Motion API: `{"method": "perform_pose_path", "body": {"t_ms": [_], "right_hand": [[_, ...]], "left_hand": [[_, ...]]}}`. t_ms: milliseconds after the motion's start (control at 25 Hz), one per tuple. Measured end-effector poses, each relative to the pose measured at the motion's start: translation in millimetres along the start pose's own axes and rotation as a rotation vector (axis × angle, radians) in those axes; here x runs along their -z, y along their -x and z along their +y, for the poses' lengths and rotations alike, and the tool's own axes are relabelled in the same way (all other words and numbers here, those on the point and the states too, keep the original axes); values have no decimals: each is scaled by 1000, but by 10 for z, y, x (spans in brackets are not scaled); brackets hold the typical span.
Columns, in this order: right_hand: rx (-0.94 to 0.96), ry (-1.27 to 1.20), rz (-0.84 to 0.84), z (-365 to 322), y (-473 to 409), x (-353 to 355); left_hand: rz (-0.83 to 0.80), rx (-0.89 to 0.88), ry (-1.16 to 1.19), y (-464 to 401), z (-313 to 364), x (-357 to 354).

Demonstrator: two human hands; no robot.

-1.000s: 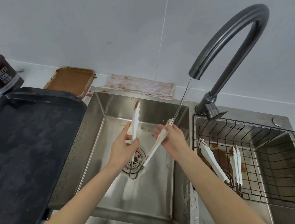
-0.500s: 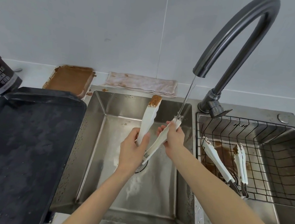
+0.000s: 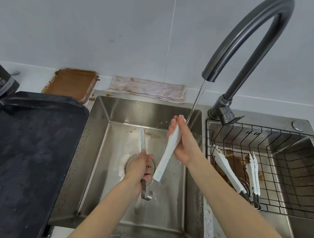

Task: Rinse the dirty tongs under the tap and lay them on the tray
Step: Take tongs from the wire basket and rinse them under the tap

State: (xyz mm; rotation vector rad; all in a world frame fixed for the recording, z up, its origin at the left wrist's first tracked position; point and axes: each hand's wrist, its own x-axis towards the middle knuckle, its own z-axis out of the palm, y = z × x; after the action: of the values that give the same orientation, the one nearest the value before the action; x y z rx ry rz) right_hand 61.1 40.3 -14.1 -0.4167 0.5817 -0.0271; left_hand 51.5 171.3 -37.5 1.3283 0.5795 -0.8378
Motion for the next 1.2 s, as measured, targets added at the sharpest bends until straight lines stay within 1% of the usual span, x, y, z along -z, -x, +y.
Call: {"method": "perform_pose_path", "body": {"t_ms": [80,280,400,480,560,640,720,800,880,960,1000,1080,1120,1200], "right_hand": [[21,-17,12,25,-8,-39],[6,-91,43,46,-14,11],[-1,-33,-44,36,29,39],[33,26,-125,16,52,30],[65,86,-134,8,44,5],[93,141,-50,20,6,-20],[104,182,88,23,-11,-70],[122,297,276,-7,-12,-89],[188,429,430,-47,-25,-61],[263,578,475,-40,-1,-37],[294,664,453,-21,37,-19],[346,783,344,21,157,10],[354,788,281,27,234,30],[353,679,210,-6,380,44]], "left_hand": [[-4,55,36,16,-22,-23],[22,42,11,31,-14,-9],[9,69,-16,74,-44,-9],[10,61,-51,90,-78,-14],[20,48,-54,86,-88,-13],[20,36,-25,68,-75,-12],[31,0,-35,68,-61,-6],[45,-63,-112,73,-70,-9],[54,-112,-197,79,-84,-32],[42,-136,-220,84,-81,-49],[20,-137,-210,92,-72,-64],[-39,-113,-188,105,-53,-110],[-59,-90,-181,98,-58,-135],[-94,-34,-154,67,-84,-182]]}}
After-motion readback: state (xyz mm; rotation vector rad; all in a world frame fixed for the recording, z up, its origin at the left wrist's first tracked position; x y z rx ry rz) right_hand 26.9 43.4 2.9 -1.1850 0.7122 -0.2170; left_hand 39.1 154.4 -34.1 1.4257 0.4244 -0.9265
